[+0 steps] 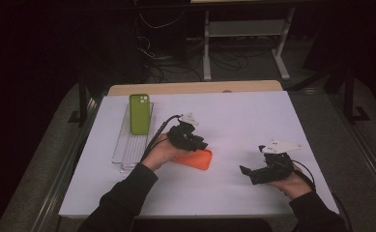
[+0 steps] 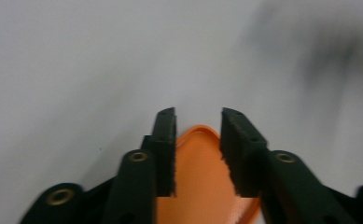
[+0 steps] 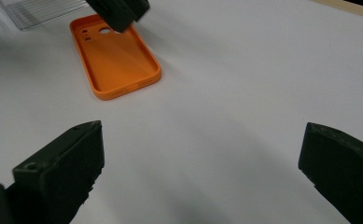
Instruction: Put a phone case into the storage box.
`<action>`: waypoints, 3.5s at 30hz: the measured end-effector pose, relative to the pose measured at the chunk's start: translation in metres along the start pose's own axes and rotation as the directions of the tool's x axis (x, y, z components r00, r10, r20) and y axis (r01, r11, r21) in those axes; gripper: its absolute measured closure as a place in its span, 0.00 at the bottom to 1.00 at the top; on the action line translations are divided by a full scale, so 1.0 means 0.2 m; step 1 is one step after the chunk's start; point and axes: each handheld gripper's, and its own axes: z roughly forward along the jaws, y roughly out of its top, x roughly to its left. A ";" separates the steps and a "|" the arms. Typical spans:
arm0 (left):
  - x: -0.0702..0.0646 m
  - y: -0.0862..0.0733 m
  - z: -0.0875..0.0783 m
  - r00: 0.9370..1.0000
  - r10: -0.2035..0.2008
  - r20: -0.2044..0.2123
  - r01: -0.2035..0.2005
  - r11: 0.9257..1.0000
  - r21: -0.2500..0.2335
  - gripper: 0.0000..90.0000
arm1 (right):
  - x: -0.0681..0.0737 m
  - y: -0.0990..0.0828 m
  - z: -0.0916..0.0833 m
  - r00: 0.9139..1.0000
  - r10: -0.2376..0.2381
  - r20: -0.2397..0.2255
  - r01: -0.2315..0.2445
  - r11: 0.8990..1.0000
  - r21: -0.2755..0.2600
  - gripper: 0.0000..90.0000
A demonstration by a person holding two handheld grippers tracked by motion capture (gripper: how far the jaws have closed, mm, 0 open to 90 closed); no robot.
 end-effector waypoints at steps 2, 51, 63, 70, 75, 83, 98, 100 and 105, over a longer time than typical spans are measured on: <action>-0.02 -0.02 -0.05 1.000 -0.008 0.004 0.008 1.000 -0.017 0.59 | 0.00 0.00 0.00 1.000 -0.002 0.000 0.002 1.000 0.001 0.00; -0.16 -0.31 -0.27 0.997 0.071 -0.036 -0.073 0.996 -0.048 0.00 | 0.06 0.37 0.28 0.975 -0.110 -0.191 0.140 0.979 0.151 0.00; -0.15 -0.31 -0.28 0.997 0.071 -0.038 -0.073 0.996 -0.055 0.00 | 0.11 0.50 0.42 0.960 -0.144 -0.240 0.195 0.959 0.205 0.00; -0.15 -0.31 -0.29 0.997 0.074 -0.036 -0.076 0.996 -0.052 0.00 | 0.14 0.55 0.52 0.947 -0.179 -0.268 0.245 0.940 0.237 0.00; -0.16 -0.31 -0.29 0.997 0.069 -0.031 -0.071 0.996 -0.049 0.00 | 0.17 0.56 0.62 0.930 -0.231 -0.288 0.309 0.913 0.267 0.00; -0.16 -0.31 -0.29 0.995 0.094 -0.032 -0.095 0.995 -0.036 0.00 | 0.23 0.53 0.76 0.910 -0.262 -0.320 0.369 0.864 0.343 0.00; -0.16 -0.31 -0.29 0.997 0.075 -0.025 -0.077 0.996 -0.050 0.00 | 0.27 0.47 0.86 0.892 -0.289 -0.347 0.426 0.793 0.435 0.01; -0.16 -0.31 -0.29 0.997 0.074 -0.025 -0.075 0.996 -0.050 0.00 | 0.28 0.47 0.86 0.890 -0.285 -0.355 0.428 0.789 0.441 0.02; -0.16 -0.31 -0.29 0.997 0.075 -0.026 -0.076 0.996 -0.049 0.00 | 0.28 0.46 0.86 0.887 -0.295 -0.356 0.441 0.772 0.459 0.04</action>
